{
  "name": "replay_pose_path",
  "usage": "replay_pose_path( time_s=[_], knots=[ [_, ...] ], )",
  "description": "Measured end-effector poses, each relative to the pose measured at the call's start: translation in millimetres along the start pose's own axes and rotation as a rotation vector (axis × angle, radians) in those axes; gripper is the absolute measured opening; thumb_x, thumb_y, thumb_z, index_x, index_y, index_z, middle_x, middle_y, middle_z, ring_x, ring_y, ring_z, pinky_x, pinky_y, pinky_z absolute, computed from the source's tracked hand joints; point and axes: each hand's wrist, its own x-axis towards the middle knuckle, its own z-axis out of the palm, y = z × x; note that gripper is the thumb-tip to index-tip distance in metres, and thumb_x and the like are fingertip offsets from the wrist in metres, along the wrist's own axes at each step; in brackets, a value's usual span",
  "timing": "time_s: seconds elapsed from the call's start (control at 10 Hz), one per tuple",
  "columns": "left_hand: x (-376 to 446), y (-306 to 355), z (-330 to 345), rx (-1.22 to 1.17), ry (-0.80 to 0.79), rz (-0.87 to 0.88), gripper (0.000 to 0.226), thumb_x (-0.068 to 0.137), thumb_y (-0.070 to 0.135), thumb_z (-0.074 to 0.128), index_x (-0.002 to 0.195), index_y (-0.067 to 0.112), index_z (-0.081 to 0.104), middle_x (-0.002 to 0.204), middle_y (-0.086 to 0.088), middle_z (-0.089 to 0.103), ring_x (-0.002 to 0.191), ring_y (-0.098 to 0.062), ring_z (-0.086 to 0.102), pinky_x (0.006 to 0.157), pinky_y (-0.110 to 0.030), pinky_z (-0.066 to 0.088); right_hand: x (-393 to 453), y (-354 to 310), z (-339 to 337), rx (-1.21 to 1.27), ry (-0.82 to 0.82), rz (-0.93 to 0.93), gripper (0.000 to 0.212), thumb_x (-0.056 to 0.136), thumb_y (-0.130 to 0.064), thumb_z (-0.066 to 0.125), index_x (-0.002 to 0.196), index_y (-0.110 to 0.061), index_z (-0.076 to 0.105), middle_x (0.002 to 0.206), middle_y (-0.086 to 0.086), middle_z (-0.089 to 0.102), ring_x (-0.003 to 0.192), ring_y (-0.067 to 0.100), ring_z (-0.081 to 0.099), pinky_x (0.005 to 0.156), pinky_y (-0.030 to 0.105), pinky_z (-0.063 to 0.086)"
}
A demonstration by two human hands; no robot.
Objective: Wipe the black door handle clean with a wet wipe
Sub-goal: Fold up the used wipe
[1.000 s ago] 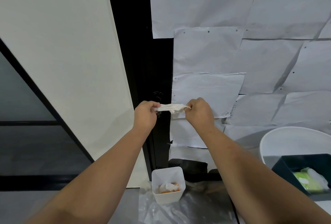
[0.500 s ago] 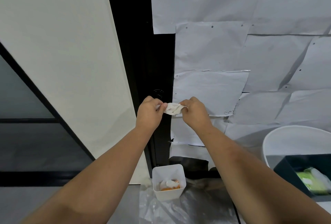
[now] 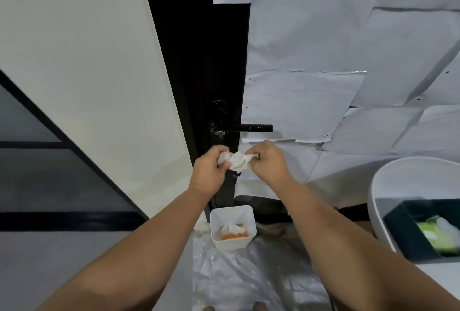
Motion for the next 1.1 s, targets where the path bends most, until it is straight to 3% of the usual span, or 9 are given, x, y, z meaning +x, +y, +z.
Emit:
replay_pose_path(
  time_s=[0.1, 0.2, 0.3, 0.4, 0.5, 0.6, 0.8, 0.9, 1.1],
  knots=[
    [-3.1, -18.9, 13.3, 0.046, -0.065, -0.037, 0.026, 0.09, 0.009, 0.065, 0.115, 0.017, 0.068, 0.11, 0.0, 0.067, 0.1, -0.015, 0.062, 0.088, -0.019, 0.043, -4.6, 12.0, 13.7, -0.008, -0.078, 0.079, 0.032, 0.08, 0.004, 0.054, 0.1, -0.009, 0.074, 0.103, 0.012, 0.062, 0.097, 0.024, 0.06, 0.08, 0.02, 0.042],
    [-9.7, -40.2, 31.2, 0.093, -0.101, -0.096, 0.018, 0.09, 0.008, 0.064, 0.104, 0.016, 0.074, 0.106, -0.002, 0.058, 0.094, -0.015, 0.058, 0.084, -0.015, 0.04, -13.9, 24.6, 29.4, -0.009, -0.155, 0.167, 0.032, 0.081, 0.004, 0.054, 0.104, -0.008, 0.073, 0.098, 0.003, 0.063, 0.098, 0.023, 0.06, 0.077, 0.019, 0.042],
    [-14.8, -62.6, 46.8, 0.107, -0.14, -0.168, 0.019, 0.09, 0.006, 0.063, 0.101, 0.016, 0.074, 0.104, -0.003, 0.058, 0.092, -0.016, 0.059, 0.083, -0.015, 0.04, -20.6, 43.3, 49.7, -0.008, -0.219, 0.245, 0.032, 0.081, 0.001, 0.057, 0.107, -0.01, 0.072, 0.091, -0.003, 0.058, 0.083, 0.018, 0.057, 0.064, 0.015, 0.041],
    [-20.9, -85.0, 60.1, 0.061, -0.195, -0.209, 0.024, 0.086, 0.0, 0.06, 0.1, 0.014, 0.072, 0.102, -0.002, 0.068, 0.094, -0.017, 0.063, 0.086, -0.022, 0.047, -25.7, 68.7, 76.8, -0.025, -0.247, 0.269, 0.034, 0.079, 0.003, 0.054, 0.102, -0.012, 0.073, 0.097, -0.004, 0.062, 0.084, 0.02, 0.06, 0.067, 0.014, 0.044],
    [-26.8, -108.4, 75.0, 0.034, -0.223, -0.273, 0.026, 0.083, -0.003, 0.059, 0.096, 0.015, 0.072, 0.097, 0.001, 0.071, 0.092, -0.018, 0.065, 0.088, -0.027, 0.052, -29.4, 92.4, 103.2, -0.017, -0.261, 0.31, 0.037, 0.077, 0.006, 0.05, 0.099, -0.013, 0.074, 0.108, 0.008, 0.061, 0.094, 0.024, 0.06, 0.076, 0.016, 0.04],
    [-26.8, -129.8, 92.7, 0.055, -0.242, -0.298, 0.025, 0.083, -0.002, 0.058, 0.096, 0.014, 0.072, 0.098, -0.001, 0.071, 0.094, -0.019, 0.065, 0.089, -0.027, 0.05, -28.6, 111.4, 125.4, 0.008, -0.266, 0.338, 0.039, 0.078, 0.009, 0.047, 0.101, -0.01, 0.073, 0.109, 0.013, 0.056, 0.099, 0.027, 0.059, 0.074, 0.014, 0.036],
    [-20.9, -154.3, 113.2, 0.187, -0.322, -0.332, 0.038, 0.09, 0.002, 0.053, 0.125, 0.011, 0.062, 0.123, -0.008, 0.065, 0.112, -0.024, 0.059, 0.098, -0.026, 0.044, -21.0, 132.8, 146.8, -0.061, -0.383, 0.318, 0.055, 0.076, 0.008, 0.044, 0.122, -0.015, 0.063, 0.122, 0.012, 0.051, 0.113, 0.026, 0.053, 0.081, 0.01, 0.033],
    [-24.7, -162.7, 117.7, 0.243, -0.356, -0.373, 0.042, 0.091, 0.005, 0.05, 0.131, 0.014, 0.058, 0.124, -0.008, 0.064, 0.114, -0.025, 0.058, 0.1, -0.029, 0.044, -21.6, 137.3, 150.2, -0.076, -0.375, 0.348, 0.057, 0.076, 0.008, 0.044, 0.127, -0.015, 0.059, 0.133, 0.011, 0.047, 0.117, 0.023, 0.053, 0.092, 0.014, 0.034],
    [-31.8, -155.0, 118.1, 0.261, -0.347, -0.39, 0.04, 0.094, 0.008, 0.048, 0.132, 0.016, 0.056, 0.13, -0.008, 0.06, 0.119, -0.025, 0.054, 0.101, -0.029, 0.042, -22.0, 135.1, 145.6, -0.061, -0.387, 0.328, 0.052, 0.078, 0.006, 0.044, 0.123, -0.014, 0.062, 0.13, 0.01, 0.05, 0.116, 0.023, 0.053, 0.091, 0.015, 0.034]
  ],
)
